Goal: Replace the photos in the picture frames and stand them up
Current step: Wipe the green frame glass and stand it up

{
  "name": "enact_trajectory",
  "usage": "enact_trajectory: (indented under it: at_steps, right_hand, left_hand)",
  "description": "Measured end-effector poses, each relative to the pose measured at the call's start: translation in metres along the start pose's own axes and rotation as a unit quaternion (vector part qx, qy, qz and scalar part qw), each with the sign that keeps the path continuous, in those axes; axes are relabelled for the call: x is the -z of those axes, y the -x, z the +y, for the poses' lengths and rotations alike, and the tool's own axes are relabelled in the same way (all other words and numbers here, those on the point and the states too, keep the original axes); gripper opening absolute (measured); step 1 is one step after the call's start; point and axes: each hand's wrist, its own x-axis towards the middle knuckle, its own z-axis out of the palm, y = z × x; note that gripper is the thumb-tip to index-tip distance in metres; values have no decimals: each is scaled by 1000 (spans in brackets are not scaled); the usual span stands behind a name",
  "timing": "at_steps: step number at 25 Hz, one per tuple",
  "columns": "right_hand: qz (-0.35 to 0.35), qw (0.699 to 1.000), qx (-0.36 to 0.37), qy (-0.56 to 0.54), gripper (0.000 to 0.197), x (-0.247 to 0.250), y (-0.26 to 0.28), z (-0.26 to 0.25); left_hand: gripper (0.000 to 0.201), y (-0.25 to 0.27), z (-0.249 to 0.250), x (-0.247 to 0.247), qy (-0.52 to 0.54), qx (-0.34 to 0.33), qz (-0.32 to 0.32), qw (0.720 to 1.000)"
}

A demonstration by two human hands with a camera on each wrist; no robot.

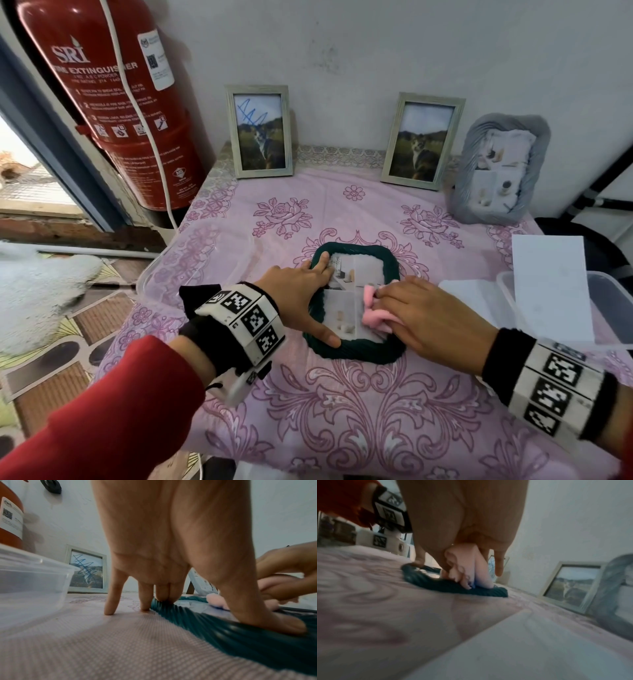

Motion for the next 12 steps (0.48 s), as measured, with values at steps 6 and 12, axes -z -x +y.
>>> enact_trajectory:
  at_steps: [6, 12]
  right_hand:
    - [-9, 997, -38, -62, 19, 7, -52, -5]
    - [31, 990, 44, -128, 30, -8, -11, -32]
  left_hand:
    - [122, -2, 0, -3, 5, -6, 16, 1000]
    - [124, 0, -3, -5, 10, -9, 28, 1000]
